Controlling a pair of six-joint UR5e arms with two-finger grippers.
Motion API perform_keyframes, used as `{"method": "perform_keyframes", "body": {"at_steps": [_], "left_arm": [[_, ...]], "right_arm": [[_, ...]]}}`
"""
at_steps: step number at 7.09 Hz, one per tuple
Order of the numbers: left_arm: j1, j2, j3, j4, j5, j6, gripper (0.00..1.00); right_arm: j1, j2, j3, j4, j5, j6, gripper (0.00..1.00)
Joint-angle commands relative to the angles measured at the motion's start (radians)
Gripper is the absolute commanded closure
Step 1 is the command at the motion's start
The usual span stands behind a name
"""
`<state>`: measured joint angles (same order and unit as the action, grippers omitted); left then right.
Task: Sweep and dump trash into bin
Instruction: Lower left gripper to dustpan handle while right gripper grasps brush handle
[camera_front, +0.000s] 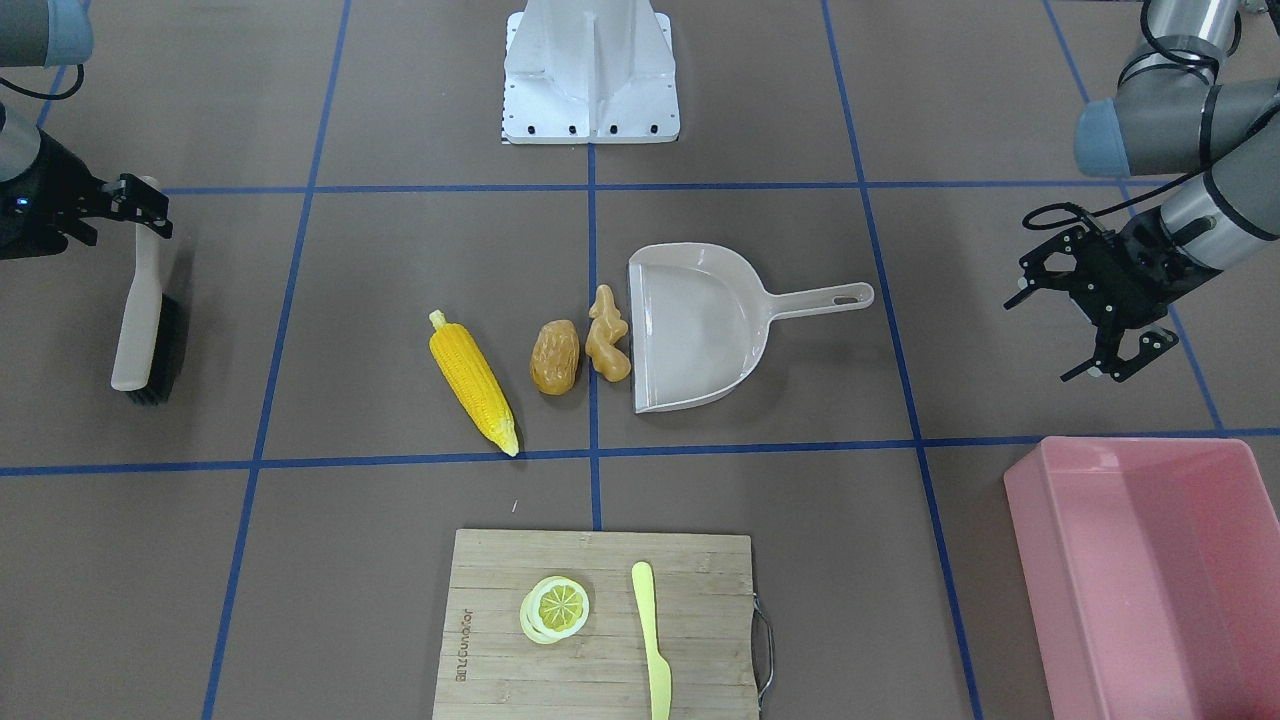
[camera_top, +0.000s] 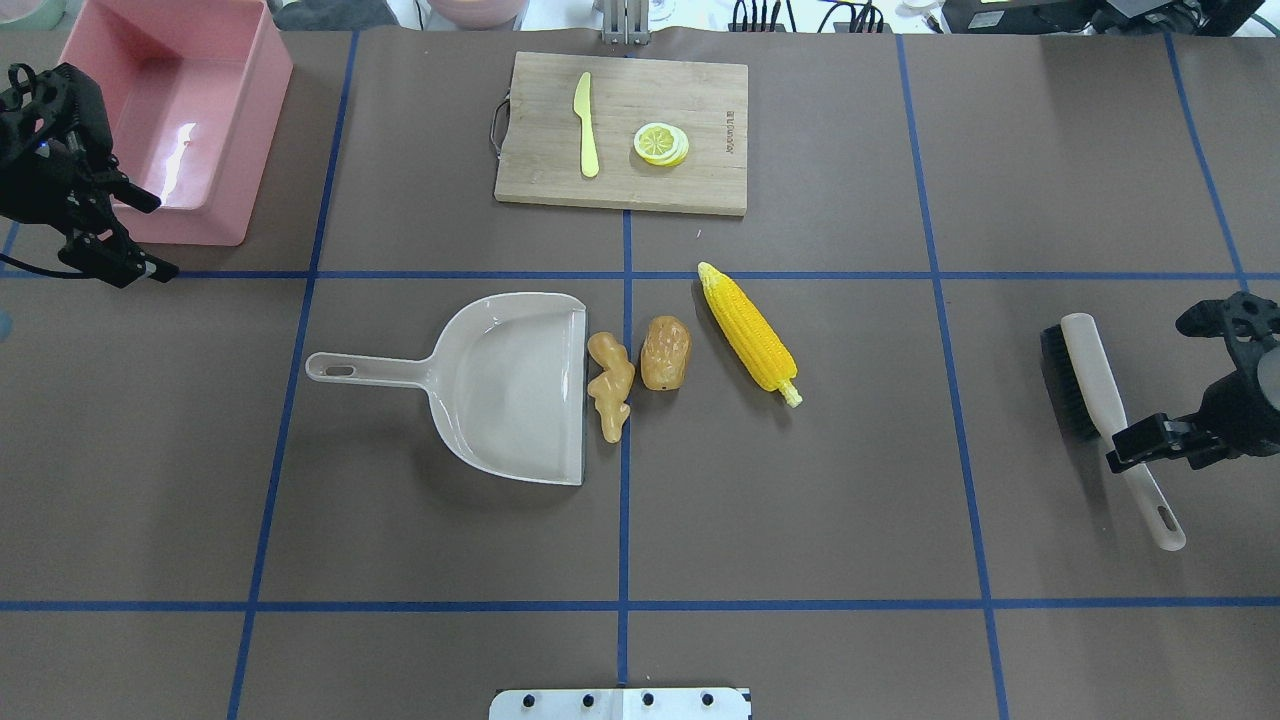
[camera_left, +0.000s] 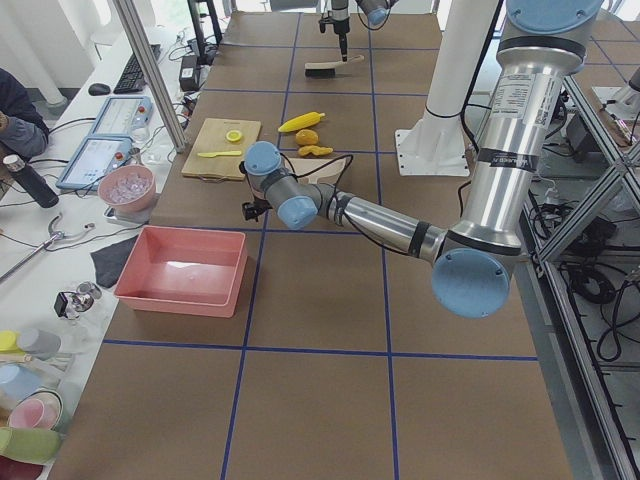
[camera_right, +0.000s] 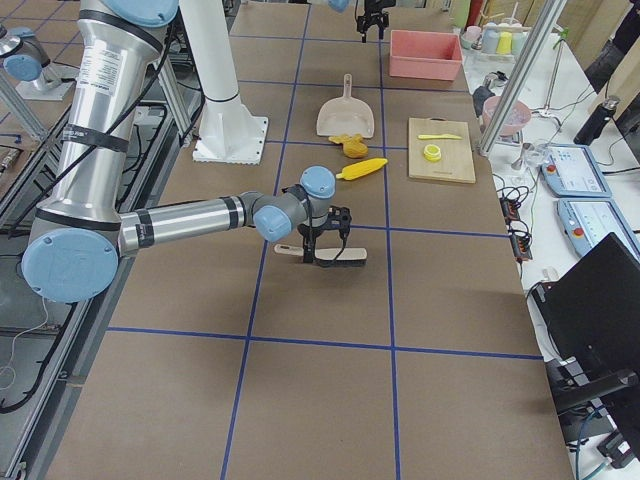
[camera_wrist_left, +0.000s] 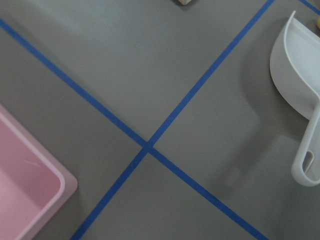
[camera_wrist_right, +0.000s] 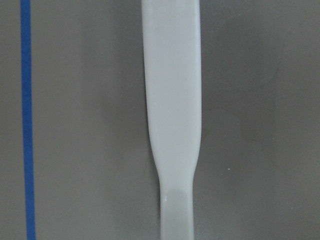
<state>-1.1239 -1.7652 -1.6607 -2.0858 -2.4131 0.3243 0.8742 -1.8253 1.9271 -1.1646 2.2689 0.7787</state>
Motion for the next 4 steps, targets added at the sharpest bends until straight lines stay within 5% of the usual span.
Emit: {"method": "perform_keyframes", "body": {"at_steps": [1, 2, 4], "left_arm": [[-0.007, 0.0, -0.007, -0.01, 0.003, 0.107, 0.01], [-0.002, -0.011, -0.007, -0.008, -0.003, 0.107, 0.01], [0.003, 0.0, -0.007, -0.002, 0.0, 0.105, 0.01]], "right_arm": [[-0.055, -0.002, -0.042, 0.048, -0.046, 0.005, 0.0], [-0.06, -0.002, -0.043, 0.048, -0.048, 0.005, 0.06], [-0.066, -0.002, -0.042, 0.046, -0.048, 0.025, 0.54]]}}
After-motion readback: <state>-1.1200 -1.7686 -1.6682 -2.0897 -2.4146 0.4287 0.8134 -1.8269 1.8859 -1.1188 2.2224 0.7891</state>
